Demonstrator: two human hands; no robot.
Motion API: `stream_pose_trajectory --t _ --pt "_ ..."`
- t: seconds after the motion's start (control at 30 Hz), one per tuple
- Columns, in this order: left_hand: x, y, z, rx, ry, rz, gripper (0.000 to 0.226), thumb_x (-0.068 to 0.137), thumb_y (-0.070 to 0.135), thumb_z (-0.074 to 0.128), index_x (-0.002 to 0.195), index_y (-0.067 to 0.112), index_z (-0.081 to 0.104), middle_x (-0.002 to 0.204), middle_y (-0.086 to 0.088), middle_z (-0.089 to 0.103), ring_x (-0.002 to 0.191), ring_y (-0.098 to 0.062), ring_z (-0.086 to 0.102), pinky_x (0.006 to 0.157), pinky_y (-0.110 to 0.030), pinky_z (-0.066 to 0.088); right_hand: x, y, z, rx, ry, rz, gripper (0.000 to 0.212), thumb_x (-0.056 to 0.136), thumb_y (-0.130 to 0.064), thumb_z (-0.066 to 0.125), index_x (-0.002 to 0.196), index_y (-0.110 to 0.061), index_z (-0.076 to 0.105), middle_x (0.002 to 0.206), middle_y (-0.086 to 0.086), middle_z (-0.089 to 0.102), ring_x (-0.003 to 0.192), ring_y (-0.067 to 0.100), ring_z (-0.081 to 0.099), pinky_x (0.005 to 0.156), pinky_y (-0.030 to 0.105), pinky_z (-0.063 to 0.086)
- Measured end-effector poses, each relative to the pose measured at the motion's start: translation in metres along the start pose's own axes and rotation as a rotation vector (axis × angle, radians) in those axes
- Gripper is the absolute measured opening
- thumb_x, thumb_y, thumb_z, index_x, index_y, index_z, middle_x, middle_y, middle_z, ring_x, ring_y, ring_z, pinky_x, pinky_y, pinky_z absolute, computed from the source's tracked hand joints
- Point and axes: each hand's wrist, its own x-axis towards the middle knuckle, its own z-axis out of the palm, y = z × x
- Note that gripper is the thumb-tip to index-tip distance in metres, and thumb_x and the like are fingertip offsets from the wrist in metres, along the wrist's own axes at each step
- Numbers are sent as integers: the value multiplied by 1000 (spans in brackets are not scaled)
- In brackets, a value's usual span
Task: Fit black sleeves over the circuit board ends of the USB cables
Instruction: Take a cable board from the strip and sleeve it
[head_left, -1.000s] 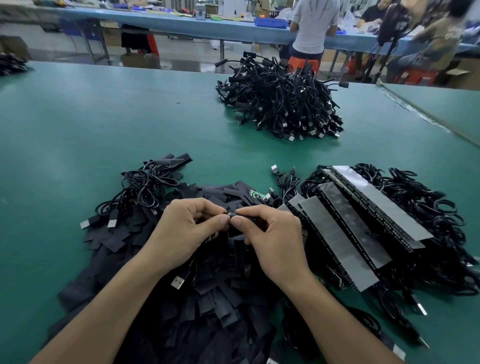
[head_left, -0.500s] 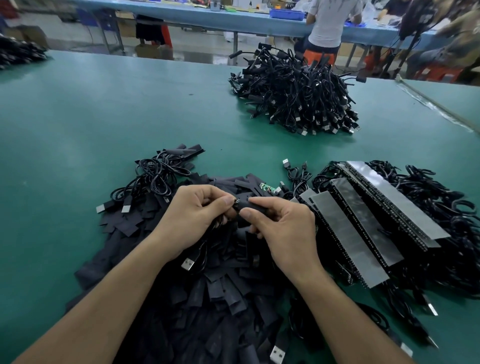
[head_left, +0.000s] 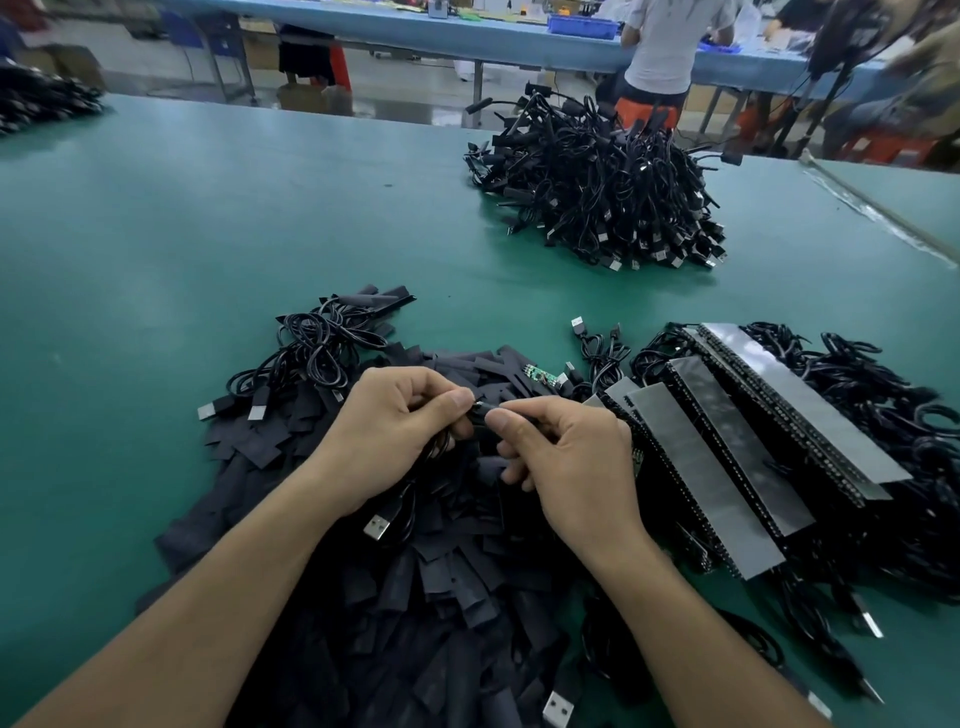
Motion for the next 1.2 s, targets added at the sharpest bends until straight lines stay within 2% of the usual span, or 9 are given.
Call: stream_pose_trajectory --t 0.17,0.3,0.43,0.53,0.67,0.83,0.97,1.1,1.2 --pt "1 -2 1 38 20 26 20 92 18 69 73 16 72 64 -3 72 52 -13 57 49 -20 46 1 3 0 -74 27 -10 4 85 -29 76 89 -30 74 61 -11 69 50 6 65 52 15 49" --pt "1 -4 1 76 12 37 23 92 19 69 70 22 72 65 0 73 52 -5 58 52 -16 46 1 3 0 -155 39 -42 22 81 -26 81 101 -18 77 61 -17 65 59 3 67 59 13 52" --pt "2 -4 0 64 19 33 25 92 20 69 68 23 73 66 -1 73 51 -8 56 51 -18 46 -1 4 2 -156 39 -51 27 80 -27 81 105 -17 76 67 -19 65 62 1 67 62 16 55" --pt "3 -6 -1 65 12 30 22 92 22 69 71 23 74 66 -3 72 51 -12 54 50 -21 45 0 4 1 -155 34 -59 22 84 -27 78 103 -18 77 65 -19 66 54 1 65 56 9 48" --pt "3 -6 0 71 -5 42 21 93 24 69 72 25 74 67 -1 73 53 -11 55 51 -21 45 2 4 0 -121 43 -40 9 86 -25 75 94 -22 77 64 -17 68 49 5 64 51 10 44" --pt "3 -6 0 101 -23 52 19 92 26 70 73 29 74 67 -2 73 56 -17 56 57 -33 45 3 5 -1 -134 15 -65 7 86 -25 76 93 -24 76 59 -27 63 53 -1 63 54 5 43" --pt "3 -8 1 104 -66 44 15 91 28 70 77 24 73 67 -2 73 56 -19 54 59 -36 44 3 5 -1 -153 -25 -81 10 86 -24 76 96 -23 77 69 -24 68 59 -5 63 59 6 44" --pt "3 -9 1 78 -75 50 14 89 31 70 77 26 75 68 -2 73 57 -18 56 58 -32 44 2 5 0 -93 -5 -68 9 86 -20 76 94 -20 78 68 -25 68 57 -6 63 53 5 44" --pt "3 -9 1 35 -87 57 12 88 23 72 77 23 76 69 -3 74 58 -7 62 57 -18 48 3 5 0 -72 12 -56 11 85 -19 77 95 -20 77 66 -25 66 58 -6 63 54 5 45"
